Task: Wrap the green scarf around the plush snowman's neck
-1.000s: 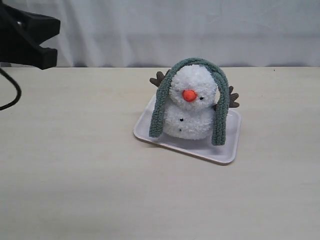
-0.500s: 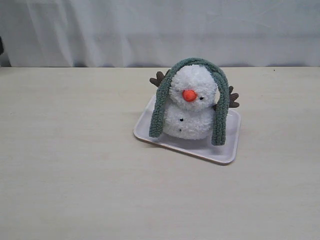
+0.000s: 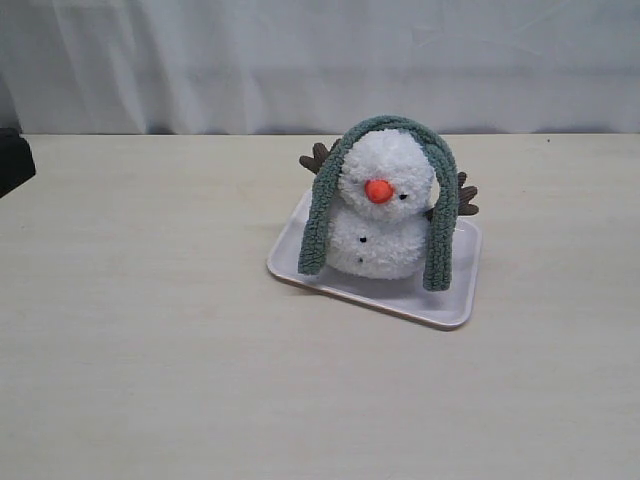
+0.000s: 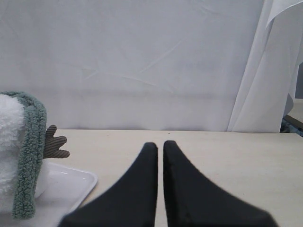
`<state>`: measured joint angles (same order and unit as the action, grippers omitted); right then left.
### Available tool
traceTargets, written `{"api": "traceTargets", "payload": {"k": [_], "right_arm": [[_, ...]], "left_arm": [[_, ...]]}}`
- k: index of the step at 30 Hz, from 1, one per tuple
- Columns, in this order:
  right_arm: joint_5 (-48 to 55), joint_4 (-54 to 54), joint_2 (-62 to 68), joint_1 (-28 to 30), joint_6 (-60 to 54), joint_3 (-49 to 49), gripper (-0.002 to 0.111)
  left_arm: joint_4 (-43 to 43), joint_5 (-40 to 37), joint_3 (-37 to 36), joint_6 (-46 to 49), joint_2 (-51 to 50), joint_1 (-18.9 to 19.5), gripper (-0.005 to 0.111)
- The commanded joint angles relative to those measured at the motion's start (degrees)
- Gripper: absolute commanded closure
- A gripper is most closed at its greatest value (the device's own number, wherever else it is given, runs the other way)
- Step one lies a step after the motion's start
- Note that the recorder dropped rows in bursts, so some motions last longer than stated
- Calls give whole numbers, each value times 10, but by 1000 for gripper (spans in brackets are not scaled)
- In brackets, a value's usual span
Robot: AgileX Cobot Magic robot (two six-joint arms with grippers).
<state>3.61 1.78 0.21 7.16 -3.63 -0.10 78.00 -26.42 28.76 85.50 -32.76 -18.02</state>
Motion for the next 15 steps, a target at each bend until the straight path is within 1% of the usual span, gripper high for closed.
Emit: {"api": "traceTargets", "payload": {"k": [1,10,15], "right_arm": [[-4,1,-2,0,-1,1,104],[-4,1,-2,0,-1,1,104],[-4,1,-2,0,-1,1,104]], "left_arm": [[1,-2,-2,0,3,0,107],[3,-2,-2,0,3,0,107],[-9,20,-8,0,3,0,107]]}}
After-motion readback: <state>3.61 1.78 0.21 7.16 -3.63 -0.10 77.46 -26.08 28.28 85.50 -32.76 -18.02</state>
